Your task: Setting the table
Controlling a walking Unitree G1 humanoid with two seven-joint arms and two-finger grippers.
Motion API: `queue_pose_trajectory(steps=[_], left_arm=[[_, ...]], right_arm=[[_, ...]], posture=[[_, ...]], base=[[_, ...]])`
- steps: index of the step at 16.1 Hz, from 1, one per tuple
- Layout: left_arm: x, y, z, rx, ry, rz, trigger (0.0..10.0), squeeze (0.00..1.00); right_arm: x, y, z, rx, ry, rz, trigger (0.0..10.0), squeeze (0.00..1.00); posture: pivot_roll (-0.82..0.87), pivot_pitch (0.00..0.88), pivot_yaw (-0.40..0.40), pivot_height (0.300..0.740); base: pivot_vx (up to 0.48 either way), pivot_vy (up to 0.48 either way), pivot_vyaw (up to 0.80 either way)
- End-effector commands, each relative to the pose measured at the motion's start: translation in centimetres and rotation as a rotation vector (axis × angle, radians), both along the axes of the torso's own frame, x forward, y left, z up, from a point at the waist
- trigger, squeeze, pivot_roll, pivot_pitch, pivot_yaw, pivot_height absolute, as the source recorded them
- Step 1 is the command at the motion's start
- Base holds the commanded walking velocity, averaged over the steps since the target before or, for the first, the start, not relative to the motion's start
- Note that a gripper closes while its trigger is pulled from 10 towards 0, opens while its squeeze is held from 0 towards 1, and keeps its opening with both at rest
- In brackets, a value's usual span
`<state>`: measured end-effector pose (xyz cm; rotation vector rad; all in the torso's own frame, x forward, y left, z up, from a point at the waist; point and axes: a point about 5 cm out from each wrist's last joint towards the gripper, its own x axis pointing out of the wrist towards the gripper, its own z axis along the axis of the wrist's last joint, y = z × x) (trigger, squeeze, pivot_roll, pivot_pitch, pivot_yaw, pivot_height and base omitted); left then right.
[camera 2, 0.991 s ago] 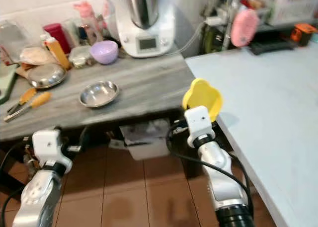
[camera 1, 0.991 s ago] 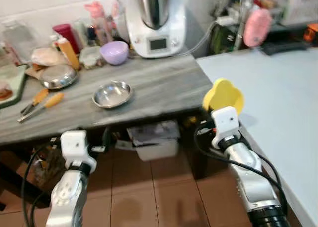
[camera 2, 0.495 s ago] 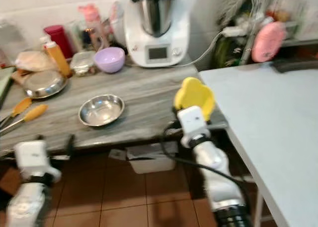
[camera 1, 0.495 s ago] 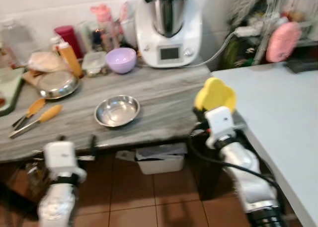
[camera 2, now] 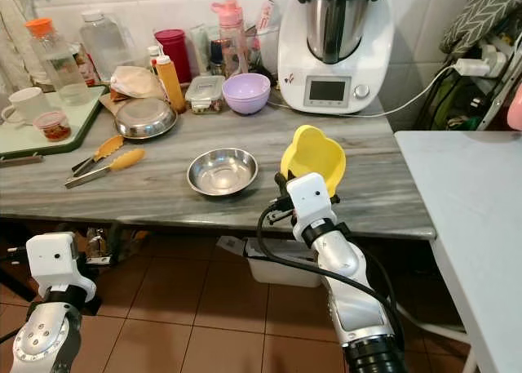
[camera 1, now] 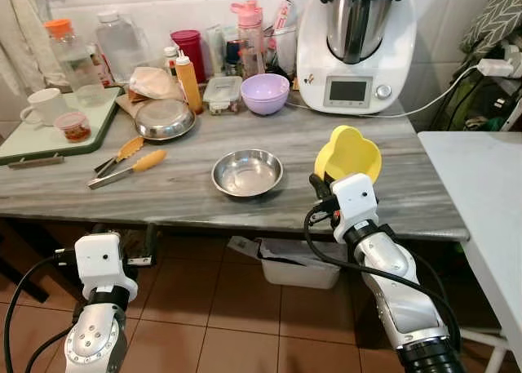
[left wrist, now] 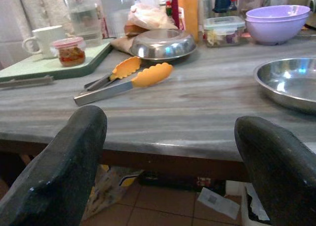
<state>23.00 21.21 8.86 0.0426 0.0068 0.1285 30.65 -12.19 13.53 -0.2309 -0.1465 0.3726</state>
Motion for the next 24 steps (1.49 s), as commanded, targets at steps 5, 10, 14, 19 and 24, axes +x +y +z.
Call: queue_pose_trajectory(steps=[5,10,14,19,24], left_arm=[[0.6,-1.5,0.9,-0.01,-0.038,-0.077,10.0,0.0],[0.8,-1.9,0.9,-0.014,-0.044,-0.097,10.0,0.0],[0.9,-2.1,0.9,-0.02,-0.041,-0.108,10.0,0.0],[0.9,-2.3,0.7,-0.024,-0.033,-0.117,10.0,0.0],[0.7,-2.0,0.4,-0.018,-0.008,-0.098,10.0,0.0]], right_arm=[[0.2,0.3,0.7,0.007,-0.03,0.014,10.0,0.0],[0.0,0.4,0.7,0.005,-0.034,0.021,10.0,0.0],[0.0,0.4,0.8,0.001,-0.038,0.022,10.0,0.0],[-0.1,0.4,0.7,-0.003,-0.038,0.027,10.0,0.0],[-0.3,0.5,0.6,-0.003,-0.034,0.035,10.0,0.0]], posture=[[-0.12,0.0,0.094,0.74],[-0.13,0.0,0.098,0.74],[-0.13,0.0,0.101,0.74],[-0.13,0.0,0.102,0.74],[-0.13,0.0,0.104,0.74]], base=[[0.052,0.0,0.0],[0.386,0.0,0.0],[0.427,0.0,0.0],[0.414,0.0,0.0],[0.074,0.0,0.0]])
